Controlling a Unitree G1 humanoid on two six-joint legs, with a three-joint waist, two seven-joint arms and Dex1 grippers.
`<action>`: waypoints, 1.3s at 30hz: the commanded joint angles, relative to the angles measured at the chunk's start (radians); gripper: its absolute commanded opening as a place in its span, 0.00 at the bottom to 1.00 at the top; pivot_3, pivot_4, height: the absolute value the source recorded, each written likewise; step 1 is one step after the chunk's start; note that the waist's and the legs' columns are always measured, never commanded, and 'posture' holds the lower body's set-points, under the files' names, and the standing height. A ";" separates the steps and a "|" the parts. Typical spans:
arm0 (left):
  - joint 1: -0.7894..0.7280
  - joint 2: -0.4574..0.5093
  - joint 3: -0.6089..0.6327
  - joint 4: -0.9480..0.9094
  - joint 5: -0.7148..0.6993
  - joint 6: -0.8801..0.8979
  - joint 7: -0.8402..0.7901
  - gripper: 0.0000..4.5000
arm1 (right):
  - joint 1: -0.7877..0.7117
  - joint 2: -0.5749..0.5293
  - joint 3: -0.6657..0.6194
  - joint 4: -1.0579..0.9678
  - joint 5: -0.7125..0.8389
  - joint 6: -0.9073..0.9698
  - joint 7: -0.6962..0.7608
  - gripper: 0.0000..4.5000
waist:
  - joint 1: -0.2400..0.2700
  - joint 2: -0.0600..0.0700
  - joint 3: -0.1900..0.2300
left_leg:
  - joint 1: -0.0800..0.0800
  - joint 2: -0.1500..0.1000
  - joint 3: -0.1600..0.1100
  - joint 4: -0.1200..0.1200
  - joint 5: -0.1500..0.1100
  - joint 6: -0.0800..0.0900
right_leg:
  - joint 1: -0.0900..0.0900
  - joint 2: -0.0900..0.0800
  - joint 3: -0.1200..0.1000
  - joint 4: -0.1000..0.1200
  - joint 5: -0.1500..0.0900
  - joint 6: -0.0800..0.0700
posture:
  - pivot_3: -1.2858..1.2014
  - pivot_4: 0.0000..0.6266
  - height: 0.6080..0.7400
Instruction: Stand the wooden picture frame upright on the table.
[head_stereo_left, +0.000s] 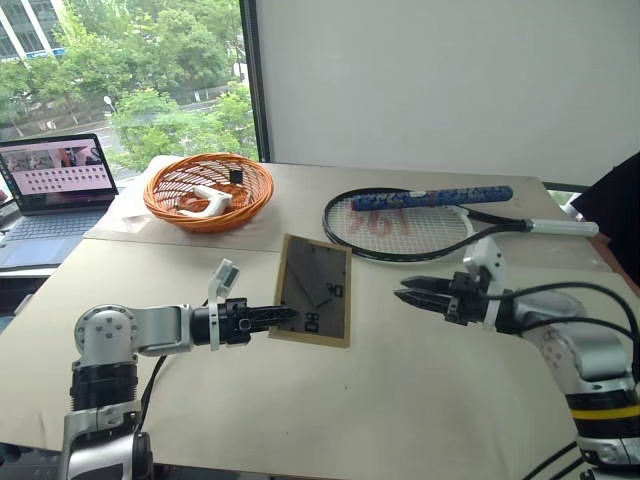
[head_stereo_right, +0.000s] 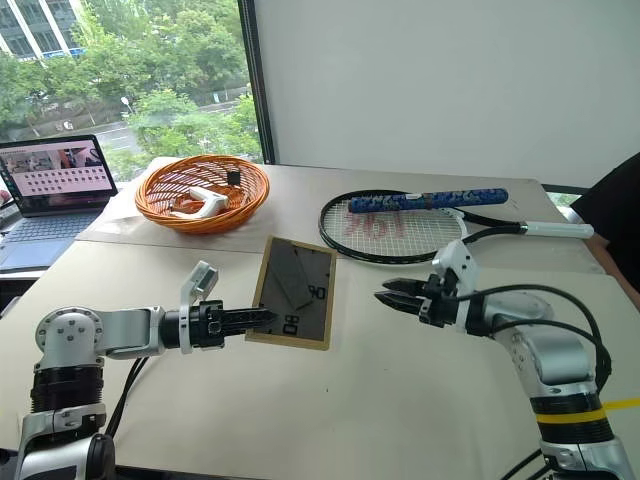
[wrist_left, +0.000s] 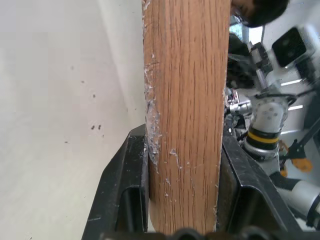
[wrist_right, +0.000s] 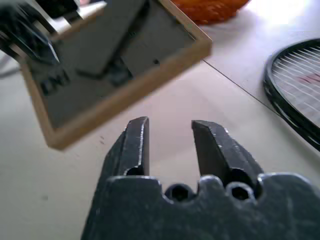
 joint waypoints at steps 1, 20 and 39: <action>-0.035 0.005 -0.063 -0.030 0.042 -0.044 -0.112 0.25 | -0.096 0.020 0.034 -0.051 0.068 0.160 -0.052 0.70 | 0.001 0.000 0.000 | -0.001 0.000 0.000 0.000 0.000 0.000 | -0.001 0.000 0.000 0.000 0.000 0.000 | 0.52 0.24 0.67; -0.083 -0.020 -0.135 0.048 0.171 -0.018 -0.284 0.25 | -0.081 0.079 0.192 -0.137 -0.020 0.014 0.089 0.99 | 0.010 0.000 0.000 | -0.024 0.000 0.000 0.002 0.001 0.000 | -0.024 0.000 -0.001 0.004 0.001 0.000 | 0.52 0.24 0.67; -0.110 0.170 -0.188 0.190 -0.040 0.055 -0.360 0.25 | 0.096 -0.109 -0.055 -0.020 -0.265 -0.428 0.060 0.99 | 0.010 0.000 0.000 | -0.024 0.000 -0.001 0.002 0.001 0.000 | -0.024 0.000 -0.001 0.006 0.001 0.000 | 0.52 0.24 0.67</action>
